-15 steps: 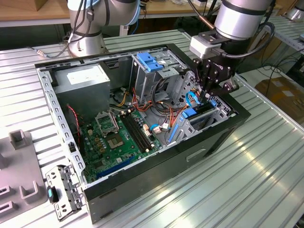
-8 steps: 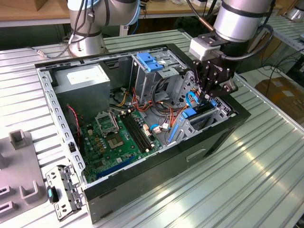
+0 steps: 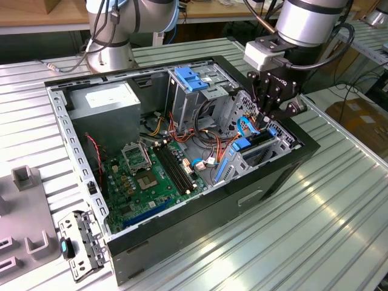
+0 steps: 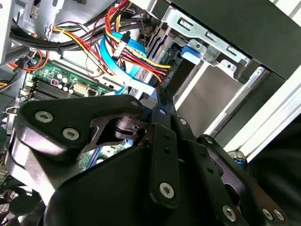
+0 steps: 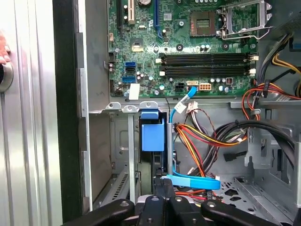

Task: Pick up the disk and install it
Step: 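Insert the second disk wire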

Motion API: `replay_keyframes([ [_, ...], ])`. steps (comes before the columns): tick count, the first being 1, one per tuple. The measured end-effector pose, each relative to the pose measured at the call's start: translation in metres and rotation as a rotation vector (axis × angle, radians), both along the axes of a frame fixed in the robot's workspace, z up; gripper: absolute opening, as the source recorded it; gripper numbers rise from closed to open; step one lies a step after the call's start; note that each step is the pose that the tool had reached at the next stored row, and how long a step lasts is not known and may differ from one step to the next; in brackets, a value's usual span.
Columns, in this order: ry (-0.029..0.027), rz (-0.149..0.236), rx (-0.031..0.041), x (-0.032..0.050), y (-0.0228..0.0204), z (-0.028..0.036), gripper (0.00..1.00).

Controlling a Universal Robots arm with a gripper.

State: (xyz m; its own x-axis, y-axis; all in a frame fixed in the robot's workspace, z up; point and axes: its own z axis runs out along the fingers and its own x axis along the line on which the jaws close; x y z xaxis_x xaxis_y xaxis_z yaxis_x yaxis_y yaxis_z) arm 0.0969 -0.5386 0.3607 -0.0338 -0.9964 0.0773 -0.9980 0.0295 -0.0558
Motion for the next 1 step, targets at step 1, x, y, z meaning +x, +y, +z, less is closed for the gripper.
replay_keyframes([
  [1,0.0000,0.000,0.0001,0.0000,0.0000,0.0000,0.11],
])
